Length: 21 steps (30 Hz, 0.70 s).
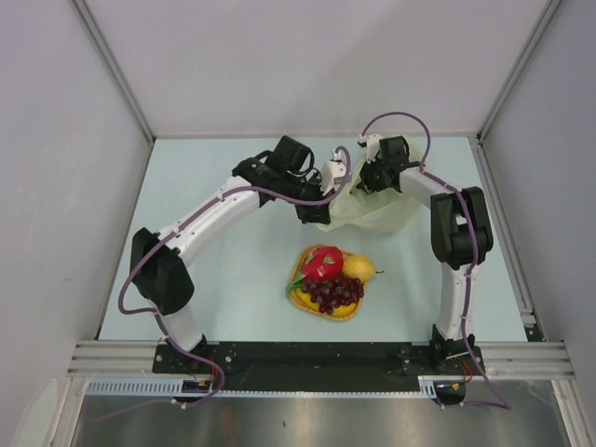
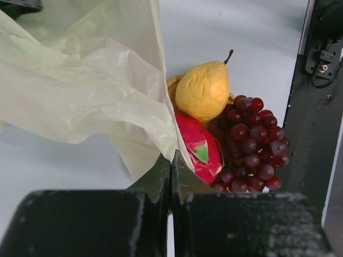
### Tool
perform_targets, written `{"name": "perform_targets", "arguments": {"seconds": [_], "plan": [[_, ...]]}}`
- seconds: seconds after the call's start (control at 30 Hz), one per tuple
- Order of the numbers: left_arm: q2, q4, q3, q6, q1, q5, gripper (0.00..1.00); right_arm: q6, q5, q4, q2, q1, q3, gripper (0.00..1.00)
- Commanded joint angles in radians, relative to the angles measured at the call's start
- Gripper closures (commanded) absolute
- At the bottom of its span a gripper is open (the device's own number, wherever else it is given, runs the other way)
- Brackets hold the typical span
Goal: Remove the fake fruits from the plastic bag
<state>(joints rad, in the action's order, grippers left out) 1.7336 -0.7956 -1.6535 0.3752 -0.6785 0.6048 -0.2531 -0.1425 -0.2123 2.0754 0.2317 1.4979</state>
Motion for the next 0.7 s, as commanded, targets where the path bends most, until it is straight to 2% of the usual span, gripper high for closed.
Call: {"name": "perform_targets", "arguments": {"seconds": [0.0, 0.07, 0.17, 0.2, 0.27, 0.37, 0.43, 0.67], "plan": [[0.018, -0.027, -0.042, 0.013, -0.019, 0.024, 1.0, 0.061, -0.026, 0.053, 0.101, -0.009, 0.148, 0.47], [0.029, -0.027, -0.04, 0.008, -0.024, 0.018, 1.0, 0.022, 0.02, 0.019, 0.175, 0.006, 0.25, 0.51], [0.03, -0.027, -0.037, 0.005, -0.032, 0.007, 1.0, -0.008, 0.026, 0.021, 0.233, 0.006, 0.335, 0.72], [0.029, -0.027, -0.034, 0.005, -0.036, 0.003, 1.0, 0.003, 0.032, 0.021, 0.245, -0.003, 0.349, 0.83], [0.027, -0.024, -0.028, 0.004, -0.041, -0.013, 1.0, 0.002, 0.049, 0.025, 0.25, -0.003, 0.361, 0.92], [0.018, -0.017, -0.017, 0.007, -0.043, -0.043, 1.0, -0.015, 0.041, 0.018, 0.195, -0.003, 0.329, 0.98], [0.012, -0.01, -0.008, 0.005, -0.043, -0.059, 1.0, -0.003, 0.008, -0.004, 0.137, -0.006, 0.279, 0.99], [0.007, 0.053, 0.028, -0.035, -0.043, -0.077, 1.0, 0.04, -0.147, -0.113, -0.193, -0.003, 0.047, 0.99]]}}
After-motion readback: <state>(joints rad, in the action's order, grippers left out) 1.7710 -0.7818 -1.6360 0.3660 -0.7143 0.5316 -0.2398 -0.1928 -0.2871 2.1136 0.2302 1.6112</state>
